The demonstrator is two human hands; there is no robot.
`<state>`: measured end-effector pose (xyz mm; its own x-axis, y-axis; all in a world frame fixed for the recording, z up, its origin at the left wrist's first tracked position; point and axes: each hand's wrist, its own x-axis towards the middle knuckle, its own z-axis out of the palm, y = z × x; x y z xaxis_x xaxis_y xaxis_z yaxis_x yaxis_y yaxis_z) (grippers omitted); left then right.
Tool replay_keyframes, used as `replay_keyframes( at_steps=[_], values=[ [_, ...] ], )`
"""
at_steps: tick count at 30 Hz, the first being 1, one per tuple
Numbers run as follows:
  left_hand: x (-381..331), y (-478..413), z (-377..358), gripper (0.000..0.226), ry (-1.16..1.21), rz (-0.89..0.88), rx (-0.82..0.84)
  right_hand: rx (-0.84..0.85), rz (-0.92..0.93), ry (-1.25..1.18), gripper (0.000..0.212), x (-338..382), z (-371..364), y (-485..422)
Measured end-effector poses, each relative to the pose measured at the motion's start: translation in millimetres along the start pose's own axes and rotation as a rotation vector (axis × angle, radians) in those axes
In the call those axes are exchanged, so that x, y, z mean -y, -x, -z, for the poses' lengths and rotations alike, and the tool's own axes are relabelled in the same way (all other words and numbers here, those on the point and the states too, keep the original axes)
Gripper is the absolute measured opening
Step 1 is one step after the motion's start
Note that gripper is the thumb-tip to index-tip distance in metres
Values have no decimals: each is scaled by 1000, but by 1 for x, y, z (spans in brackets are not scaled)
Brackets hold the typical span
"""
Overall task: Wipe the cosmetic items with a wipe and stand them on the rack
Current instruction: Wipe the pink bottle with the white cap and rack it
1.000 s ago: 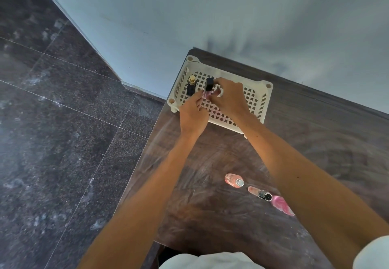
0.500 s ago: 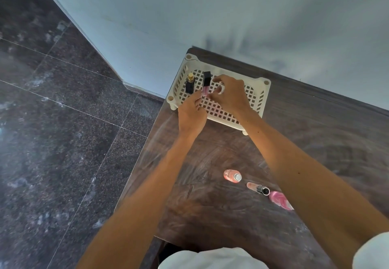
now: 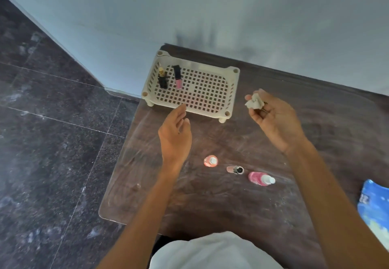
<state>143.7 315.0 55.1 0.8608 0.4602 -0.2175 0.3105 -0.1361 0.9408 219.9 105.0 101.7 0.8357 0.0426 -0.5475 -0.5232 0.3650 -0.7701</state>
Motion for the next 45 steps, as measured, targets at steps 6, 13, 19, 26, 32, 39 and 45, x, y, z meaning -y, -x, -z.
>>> replay_keyframes(
  at_steps=[6, 13, 19, 26, 32, 39, 45],
  values=[
    [-18, 61, -44, 35, -138, -316, 167, -133, 112, 27, 21, -7, 90, 65],
    [-11, 134, -93, 41, -444, -678, 521, -329, 151, 40, 57, -49, 160, 122],
    [7, 151, -112, 51, -636, -517, 445, -380, 50, 0, 22, -81, 194, 151],
    [13, 158, -129, 41, -723, -370, 359, -385, -27, -51, 18, -96, 212, 167],
    [25, 164, -139, 9, -575, -353, 278, -314, -51, -130, 19, -94, 219, 171],
    [35, 167, -157, 19, -120, -66, 278, -270, 25, 76, 22, -86, 219, 164],
    [14, 184, -169, 24, 365, 97, 282, -328, 407, 597, 17, -61, 198, 148]
  ],
)
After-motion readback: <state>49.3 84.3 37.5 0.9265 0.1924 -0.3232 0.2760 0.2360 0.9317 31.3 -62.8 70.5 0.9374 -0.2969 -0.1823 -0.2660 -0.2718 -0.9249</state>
